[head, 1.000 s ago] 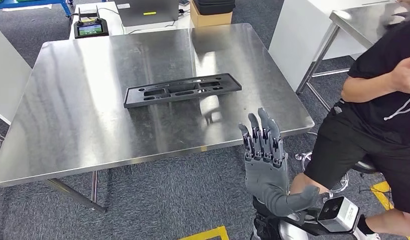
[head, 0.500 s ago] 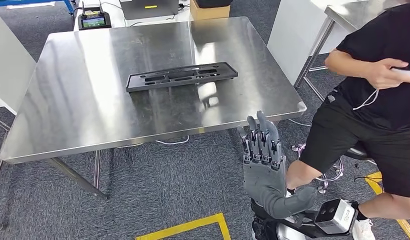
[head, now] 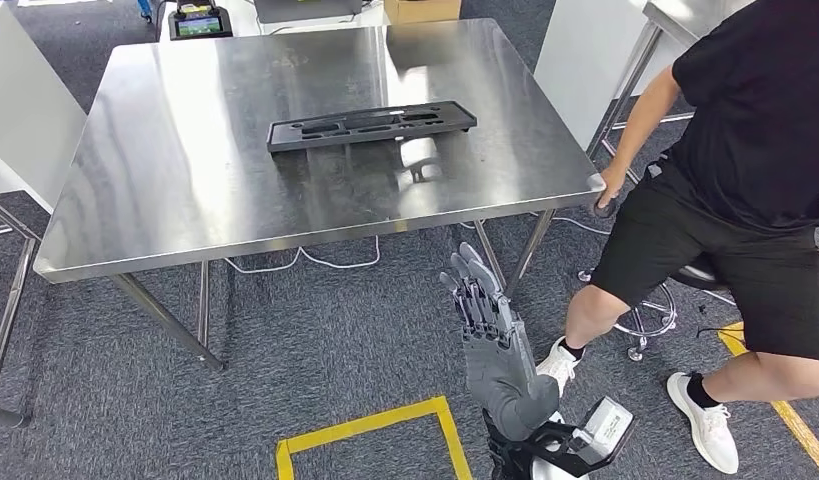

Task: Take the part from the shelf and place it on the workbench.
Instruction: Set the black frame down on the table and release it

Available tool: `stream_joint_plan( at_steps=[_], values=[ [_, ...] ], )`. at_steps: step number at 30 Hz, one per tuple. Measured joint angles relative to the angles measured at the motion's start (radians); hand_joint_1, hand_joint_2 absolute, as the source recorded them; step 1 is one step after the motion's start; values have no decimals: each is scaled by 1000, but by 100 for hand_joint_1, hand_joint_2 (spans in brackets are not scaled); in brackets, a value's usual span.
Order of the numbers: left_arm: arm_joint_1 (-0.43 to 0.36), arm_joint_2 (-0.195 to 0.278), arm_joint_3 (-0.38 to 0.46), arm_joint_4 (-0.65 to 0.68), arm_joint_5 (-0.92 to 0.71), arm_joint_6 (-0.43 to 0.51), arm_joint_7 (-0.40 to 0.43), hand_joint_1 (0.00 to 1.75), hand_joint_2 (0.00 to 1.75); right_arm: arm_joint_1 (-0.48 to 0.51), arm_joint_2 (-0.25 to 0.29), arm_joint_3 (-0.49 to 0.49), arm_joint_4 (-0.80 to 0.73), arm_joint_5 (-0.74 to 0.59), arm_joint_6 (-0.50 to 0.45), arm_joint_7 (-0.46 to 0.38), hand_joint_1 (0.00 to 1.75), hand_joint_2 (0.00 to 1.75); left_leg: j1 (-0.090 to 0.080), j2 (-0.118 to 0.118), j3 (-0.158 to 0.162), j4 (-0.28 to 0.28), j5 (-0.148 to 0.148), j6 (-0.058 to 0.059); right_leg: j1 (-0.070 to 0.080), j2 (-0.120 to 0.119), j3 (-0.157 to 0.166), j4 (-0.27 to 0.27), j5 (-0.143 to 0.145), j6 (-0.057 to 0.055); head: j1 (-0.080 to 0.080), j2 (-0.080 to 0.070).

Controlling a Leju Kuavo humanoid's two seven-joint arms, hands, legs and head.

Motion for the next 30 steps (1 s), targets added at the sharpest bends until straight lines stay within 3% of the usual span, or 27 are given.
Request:
stream_joint_plan(
  at_steps=[1, 3, 4, 5, 7, 8, 9, 10, 12, 13, 15, 16, 18, 19, 21, 23, 24, 26, 27, 28, 30],
  values=[
    [1, 0, 1, 0, 0, 2, 0, 0, 0, 1, 0, 1, 4, 12, -8, 14, 0, 0, 0, 1, 0, -5, 11, -7, 5, 0, 4, -19, 0, -6, 0, 0],
    [3, 2, 4, 0, 1, 7, 0, 0, 0, 6, -3, 7, 31, 71, -54, 72, 0, 0, 5, 0, -4, -8, 13, -20, -4, -2, -12, -25, 22, -18, 0, 0],
    [5, 3, 6, 0, 2, 9, 2, 0, 0, 12, -6, 15, 55, 109, -87, 102, 0, 0, 7, -1, -11, 6, -14, -25, -10, -4, -20, -28, 36, -28, -2, 0],
    [7, 4, 9, 0, 3, 13, 4, 0, 0, 21, -12, 27, 91, 152, -133, 133, 0, 0, 9, -3, -22, 40, -61, -29, -17, -6, -31, -31, 49, -38, -4, 0],
    [10, 6, 17, 0, 6, 23, 12, 0, 0, 39, -29, 54, 209, 231, -272, 196, 0, 0, 11, -7, -47, 157, -171, -38, -16, -10, -58, -30, 72, -50, -7, 0],
    [11, 8, 23, 0, 9, 30, 15, 0, 0, 44, -37, 60, 302, 269, -374, 223, 0, 0, 12, -7, -55, 218, -197, -43, -15, -13, -70, -29, 83, -50, -7, 0],
    [12, 9, 30, 0, 13, 35, 14, 0, 0, 41, -42, 56, 414, 291, -477, 233, 0, 0, 14, -8, -54, 262, -195, -48, -16, -15, -84, -26, 94, -46, -7, 0],
    [13, 9, 37, 0, 17, 38, 11, 0, 0, 27, -46, 40, 542, 298, -566, 227, 0, 0, 17, -7, -40, 278, -170, -53, -18, -17, -98, -21, 103, -42, -7, 0],
    [15, 10, 49, 0, 16, 39, 0, 0, 0, -28, -53, -26, 826, 260, -633, 215, 0, 0, 27, -7, 34, 210, -115, -62, -23, -18, -128, -3, 117, -30, -8, 0],
    [15, 10, 53, 0, 13, 37, -6, 0, 0, -60, -59, -67, 960, 238, -614, 231, 0, 0, 29, -9, 82, 144, -112, -64, -23, -18, -145, 11, 120, -25, -8, 0],
    [14, 10, 57, 0, 2, 29, -17, 0, 0, -107, -70, -140, 1177, 218, -549, 311, 0, 0, 26, -14, 143, 41, -141, -56, -19, -18, -171, 34, 128, -10, -5, 0],
    [14, 11, 58, 0, -4, 24, -22, 0, 0, -122, -75, -163, 1259, 223, -525, 368, 0, 0, 22, -16, 149, 21, -152, -48, -16, -19, -181, 39, 134, 0, -3, 0],
    [14, 10, 58, 0, -18, 17, -26, 0, 0, -140, -79, -188, 1387, 232, -498, 500, 0, 0, 18, -14, 133, 11, -148, -22, -14, -17, -195, 45, 140, 18, -2, 0],
    [13, 10, 58, 0, -25, 14, -25, 0, 0, -144, -79, -198, 1434, 229, -491, 565, 0, 0, 17, -12, 125, 9, -139, -8, -15, -14, -207, 60, 125, 20, -2, 0],
    [12, 9, 57, 0, -38, 10, -21, 0, 0, -152, -76, -219, 1501, 210, -478, 654, 0, 0, 17, -7, 108, 6, -119, 13, -21, -9, -242, 148, 52, 11, 0, 0],
    [11, 10, 56, 0, -48, 8, -16, 0, 0, -160, -72, -241, 1546, 191, -466, 683, 0, 0, 15, -1, 85, 7, -100, 18, -23, -5, -275, 273, -18, 9, 1, 0],
    [11, 10, 56, 0, -52, 8, -13, 0, 0, -165, -70, -251, 1563, 184, -462, 685, 0, 0, 13, 1, 72, 7, -90, 17, -23, -4, -275, 311, -28, 16, 1, 0],
    [10, 9, 53, 0, -60, 7, -7, 0, 0, -172, -67, -267, 1586, 174, -458, 685, 0, 0, 12, 4, 49, 8, -71, 13, -24, -3, -228, 294, 0, 35, 1, 0],
    [10, 9, 52, 0, -64, 6, -3, 0, 0, -176, -66, -275, 1595, 171, -457, 683, 0, 0, 12, 4, 38, 8, -61, 10, -25, -3, -176, 231, 21, 41, 1, 0],
    [10, 8, 49, 0, -68, 6, 0, 0, 0, -181, -64, -281, 1601, 168, -457, 681, 0, 0, 11, 4, 30, 8, -52, 5, -24, -2, -119, 149, 27, 41, 1, 0],
    [10, 8, 45, 0, -75, 6, 5, 0, 0, -190, -61, -293, 1613, 166, -457, 677, 0, 0, 10, 5, 22, 5, -33, -8, -15, 2, -38, 21, 20, 28, 0, 0]
  ],
)
